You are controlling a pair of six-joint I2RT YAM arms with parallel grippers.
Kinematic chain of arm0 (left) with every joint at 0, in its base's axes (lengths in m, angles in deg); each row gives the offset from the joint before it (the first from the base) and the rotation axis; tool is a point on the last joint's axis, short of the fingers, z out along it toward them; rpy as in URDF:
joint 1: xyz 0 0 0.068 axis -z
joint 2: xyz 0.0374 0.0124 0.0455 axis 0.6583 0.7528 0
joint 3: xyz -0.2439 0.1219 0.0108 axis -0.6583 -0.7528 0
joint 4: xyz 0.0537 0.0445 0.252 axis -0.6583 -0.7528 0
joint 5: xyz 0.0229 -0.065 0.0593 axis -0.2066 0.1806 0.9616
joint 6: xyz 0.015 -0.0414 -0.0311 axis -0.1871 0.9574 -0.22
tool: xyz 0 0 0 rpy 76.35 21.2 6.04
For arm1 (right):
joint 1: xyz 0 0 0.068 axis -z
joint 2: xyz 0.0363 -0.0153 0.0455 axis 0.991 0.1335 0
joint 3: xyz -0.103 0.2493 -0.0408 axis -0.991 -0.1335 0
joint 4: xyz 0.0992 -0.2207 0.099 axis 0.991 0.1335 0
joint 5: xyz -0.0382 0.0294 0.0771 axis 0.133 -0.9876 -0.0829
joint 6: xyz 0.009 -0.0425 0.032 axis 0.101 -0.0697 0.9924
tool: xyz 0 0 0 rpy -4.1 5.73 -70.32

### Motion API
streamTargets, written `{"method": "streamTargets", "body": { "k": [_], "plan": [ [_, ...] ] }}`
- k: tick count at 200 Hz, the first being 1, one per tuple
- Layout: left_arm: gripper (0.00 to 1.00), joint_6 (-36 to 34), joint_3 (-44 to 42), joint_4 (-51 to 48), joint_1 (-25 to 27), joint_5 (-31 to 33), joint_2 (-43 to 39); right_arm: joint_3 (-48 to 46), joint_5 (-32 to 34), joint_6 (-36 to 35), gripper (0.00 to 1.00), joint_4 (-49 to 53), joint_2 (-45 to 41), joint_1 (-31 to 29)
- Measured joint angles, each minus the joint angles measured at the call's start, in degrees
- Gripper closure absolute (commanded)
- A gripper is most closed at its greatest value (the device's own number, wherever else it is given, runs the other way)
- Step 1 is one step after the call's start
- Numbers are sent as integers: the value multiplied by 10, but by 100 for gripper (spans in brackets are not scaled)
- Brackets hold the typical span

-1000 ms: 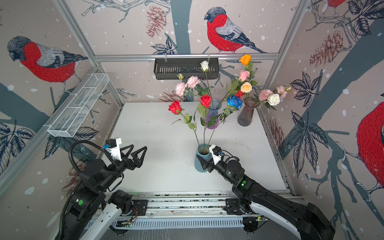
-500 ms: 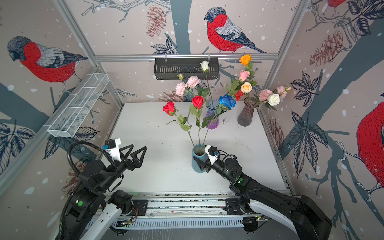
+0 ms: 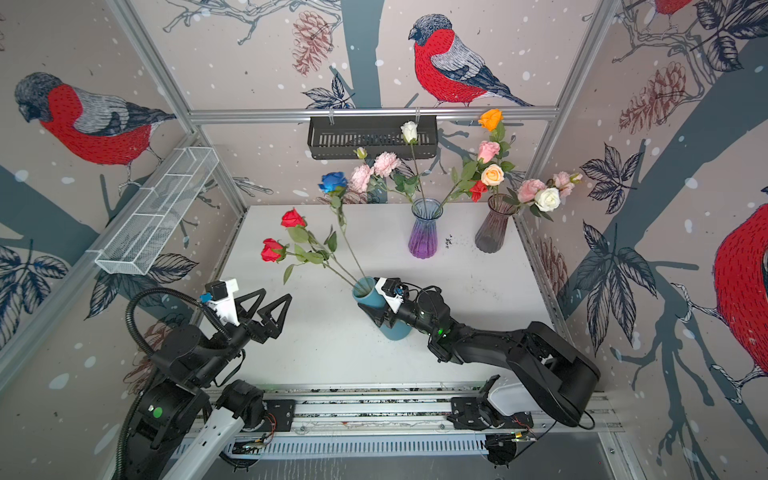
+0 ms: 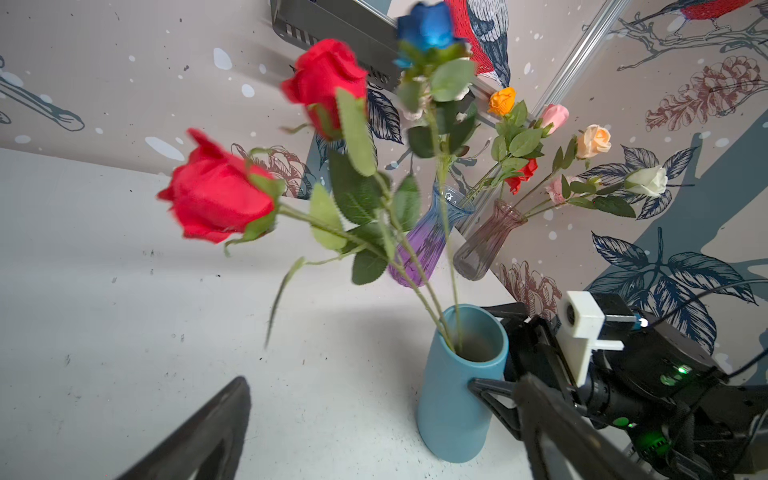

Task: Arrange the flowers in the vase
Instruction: 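Lift and carry the teal vase farther from the robot with the right gripper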

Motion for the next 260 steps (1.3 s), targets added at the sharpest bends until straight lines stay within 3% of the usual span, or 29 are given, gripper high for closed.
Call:
{"method": "streamTargets", "body": {
  "k": [34,115,260],
  "plan": [
    [1,0,0,0,0,0,-7,42,-15,6,43,3,34,0],
    [1,-1,0,0,0,0,-13,97,-38,-9,44,27,14,3],
    [1,-6,0,0,0,2,-25,347,-113,26,46,26,249,23]
  ]
}}
